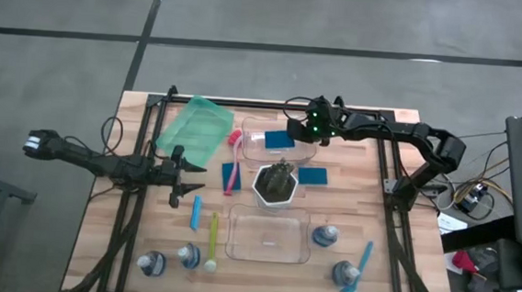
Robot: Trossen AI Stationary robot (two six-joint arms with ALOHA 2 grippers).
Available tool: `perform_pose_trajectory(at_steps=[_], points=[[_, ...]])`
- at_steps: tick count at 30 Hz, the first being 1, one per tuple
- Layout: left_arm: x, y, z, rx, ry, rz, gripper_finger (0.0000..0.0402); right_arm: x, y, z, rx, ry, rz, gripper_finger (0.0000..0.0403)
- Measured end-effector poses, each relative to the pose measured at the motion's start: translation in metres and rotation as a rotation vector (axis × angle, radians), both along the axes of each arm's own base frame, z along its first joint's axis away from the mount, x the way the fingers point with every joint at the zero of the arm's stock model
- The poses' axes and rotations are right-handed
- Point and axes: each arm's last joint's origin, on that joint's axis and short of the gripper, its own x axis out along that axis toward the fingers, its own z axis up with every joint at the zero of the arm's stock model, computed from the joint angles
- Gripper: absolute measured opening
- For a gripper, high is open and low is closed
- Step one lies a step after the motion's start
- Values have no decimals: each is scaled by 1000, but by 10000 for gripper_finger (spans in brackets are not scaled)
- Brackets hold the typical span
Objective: Pick & Place Kitchen Sink Supplies
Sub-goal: Put the blue sponge wipe into the top transparent bin
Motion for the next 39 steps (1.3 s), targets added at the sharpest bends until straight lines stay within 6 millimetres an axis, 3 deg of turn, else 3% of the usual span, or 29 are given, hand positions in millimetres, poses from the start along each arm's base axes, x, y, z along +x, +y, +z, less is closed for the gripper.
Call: perform_pose_trajectory(at_steps=[11, 20, 34, 39], points=[[0, 0, 0, 0, 0, 0, 218, 12, -5, 2, -13, 12, 23, 8], [0, 0, -1, 1, 7, 0, 218, 8, -2, -4, 7, 48, 24, 13], [0, 0, -1, 1, 7, 0, 218, 8, -2, -5, 8, 51, 24, 103], [0, 0, -1, 1, 7, 0, 218, 9, -2, 5, -23, 43, 64, 122]])
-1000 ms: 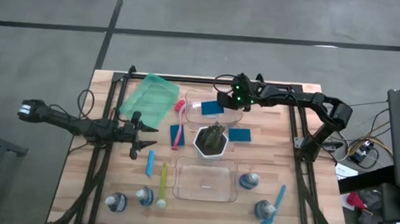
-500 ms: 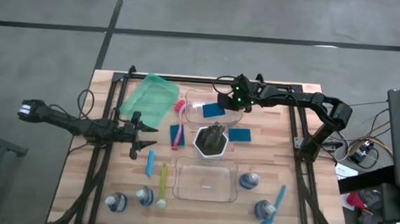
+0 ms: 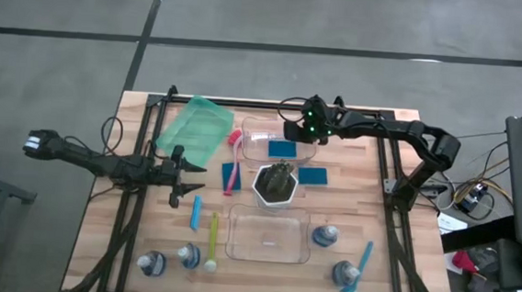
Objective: Pick & Place Kitchen Sink Supplies
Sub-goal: Put the blue sponge wipe into the top transparent bin
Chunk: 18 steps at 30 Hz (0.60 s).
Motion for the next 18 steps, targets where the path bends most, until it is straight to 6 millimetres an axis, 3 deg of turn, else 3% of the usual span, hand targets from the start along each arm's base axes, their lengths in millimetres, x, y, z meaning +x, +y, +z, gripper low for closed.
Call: perform_pose_trajectory(at_steps=[8, 18], points=[[0, 0, 0, 0, 0, 0, 218, -11, 6, 32, -53, -8, 41, 124], [0, 0, 0, 0, 0, 0, 218, -57, 33, 69, -55, 69, 60, 114]])
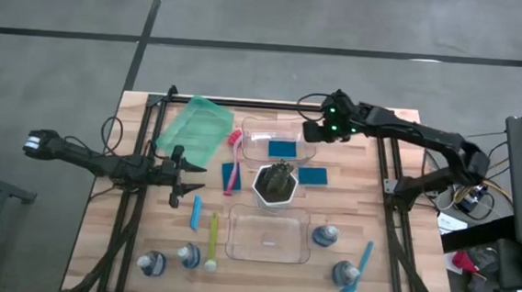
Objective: Pick & Place Kitchen Sink Supplies
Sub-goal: Put the blue sponge wipe into the top transparent bin
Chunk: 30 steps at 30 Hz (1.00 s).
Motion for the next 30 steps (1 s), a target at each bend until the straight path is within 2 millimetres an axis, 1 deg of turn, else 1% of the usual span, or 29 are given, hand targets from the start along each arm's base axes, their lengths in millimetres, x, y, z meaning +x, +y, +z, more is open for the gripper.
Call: perform_pose_trajectory(at_steps=[3, 6, 9, 11, 15, 21, 27, 30], points=[[0, 0, 0, 0, 0, 0, 218, -18, 10, 9, 16, 38, -11, 119], [0, 0, 0, 0, 0, 0, 218, -34, 20, 12, 29, 74, -33, 124], [0, 0, 0, 0, 0, 0, 218, -47, 27, 12, 61, 70, -76, 132], [0, 0, 0, 0, 0, 0, 218, -53, 32, 9, 89, 81, -91, 141], [0, 0, 0, 0, 0, 0, 218, -61, 41, -4, 145, 115, -108, 173], [0, 0, 0, 0, 0, 0, 218, -62, 51, -27, 223, 171, -94, 226], [0, 0, 0, 0, 0, 0, 218, -69, 59, -54, 263, 252, -92, 242], [0, 0, 0, 0, 0, 0, 218, -69, 60, -66, 265, 237, -90, 239]])
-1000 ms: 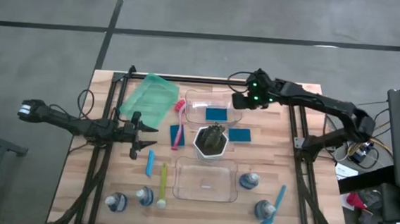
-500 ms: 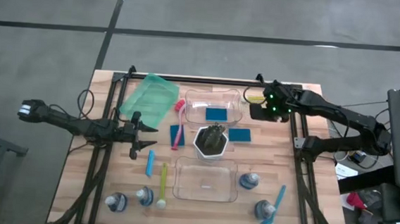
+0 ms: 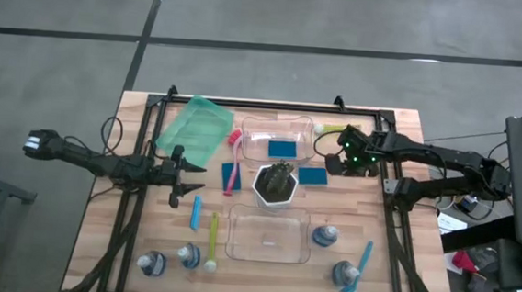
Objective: Pick & Place Kitchen Sink Supplies
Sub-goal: Put the blue sponge wipe into the top transparent bin
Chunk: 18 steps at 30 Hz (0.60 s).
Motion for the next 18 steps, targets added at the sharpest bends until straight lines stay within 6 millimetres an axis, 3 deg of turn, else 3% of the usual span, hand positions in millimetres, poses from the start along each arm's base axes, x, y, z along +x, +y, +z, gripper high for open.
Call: perform_pose_trajectory(at_steps=[18], points=[[0, 0, 0, 0, 0, 0, 218, -7, 5, -59, -7, -122, -112, 223]])
